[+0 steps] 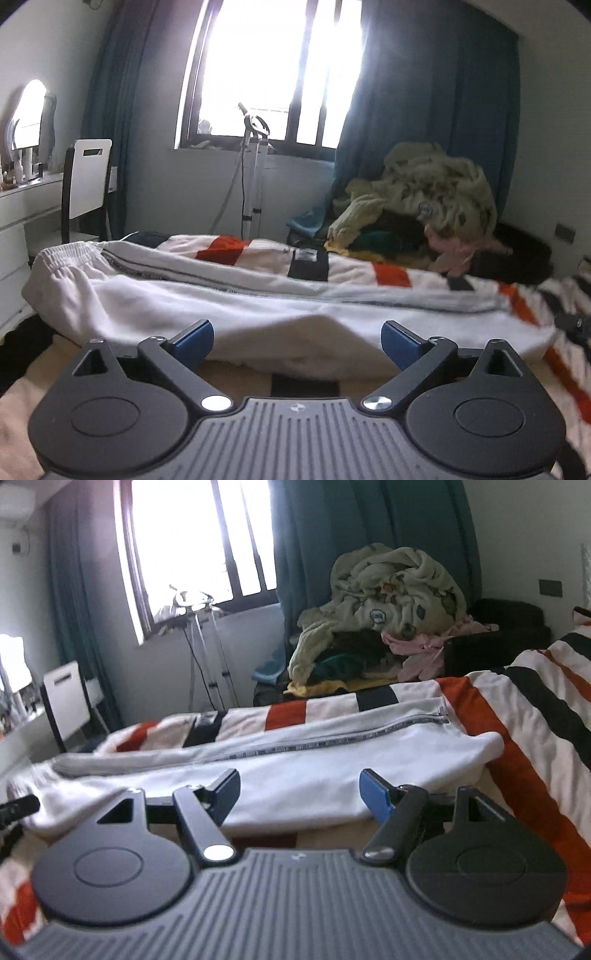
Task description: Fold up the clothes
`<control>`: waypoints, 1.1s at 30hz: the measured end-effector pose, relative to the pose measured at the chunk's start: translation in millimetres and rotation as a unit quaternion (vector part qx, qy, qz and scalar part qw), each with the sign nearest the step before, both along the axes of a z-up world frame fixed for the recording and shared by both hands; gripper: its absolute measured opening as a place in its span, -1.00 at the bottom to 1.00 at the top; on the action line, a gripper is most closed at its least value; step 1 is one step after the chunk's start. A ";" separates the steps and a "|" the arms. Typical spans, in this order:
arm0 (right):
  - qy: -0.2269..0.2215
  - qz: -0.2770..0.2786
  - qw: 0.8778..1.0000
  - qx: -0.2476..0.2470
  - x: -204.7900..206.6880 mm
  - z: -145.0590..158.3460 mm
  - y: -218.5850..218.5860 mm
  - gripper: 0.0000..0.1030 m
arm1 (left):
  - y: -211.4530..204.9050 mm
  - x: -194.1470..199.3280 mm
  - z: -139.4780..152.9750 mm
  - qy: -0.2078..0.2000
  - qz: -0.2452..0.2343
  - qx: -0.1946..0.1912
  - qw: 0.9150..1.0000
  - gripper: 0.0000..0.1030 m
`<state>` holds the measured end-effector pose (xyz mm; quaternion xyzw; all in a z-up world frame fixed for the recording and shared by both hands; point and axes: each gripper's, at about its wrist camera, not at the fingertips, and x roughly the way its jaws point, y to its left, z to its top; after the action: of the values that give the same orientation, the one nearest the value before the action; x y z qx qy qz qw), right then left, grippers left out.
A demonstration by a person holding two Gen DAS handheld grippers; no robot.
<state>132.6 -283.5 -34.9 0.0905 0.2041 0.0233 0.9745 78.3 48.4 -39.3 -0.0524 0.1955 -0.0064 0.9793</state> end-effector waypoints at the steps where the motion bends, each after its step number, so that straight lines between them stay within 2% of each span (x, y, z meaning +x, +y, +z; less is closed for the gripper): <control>1: -0.004 -0.001 1.000 -0.009 -1.0 0.9 1.4 0.41 | 1.0 -0.1 -3.1 0.003 0.000 -0.003 1.000 0.91; 4: -0.025 -0.010 1.000 -0.016 -3.9 5.2 2.0 0.42 | 5.6 3.6 -6.9 0.012 0.008 0.001 1.000 0.91; 10: 0.000 -0.005 1.000 -0.002 0.5 -3.8 3.6 0.41 | 14.4 15.9 -13.8 0.043 0.014 -0.011 0.999 0.91; 14: 0.006 -0.007 1.000 -0.009 3.0 -7.0 8.9 0.42 | 18.5 20.6 -18.3 0.056 0.017 -0.022 0.998 0.91; 23: 0.030 -0.037 0.999 -0.023 16.1 -13.1 9.9 0.41 | 15.5 32.8 -32.1 0.073 0.029 0.006 0.997 0.91; 27: 0.040 -0.067 0.996 -0.034 28.4 5.4 9.7 0.41 | 23.6 45.1 -42.9 0.087 0.045 -0.005 0.995 0.91; 33: 0.058 -0.085 0.994 -0.049 60.4 61.8 13.0 0.41 | 40.6 60.3 -62.1 0.122 0.068 -0.044 0.989 0.91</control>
<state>193.0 -270.5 26.9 0.0611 0.2530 -0.0746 0.9627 138.6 89.0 -101.4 -0.1089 0.3087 0.0585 0.9431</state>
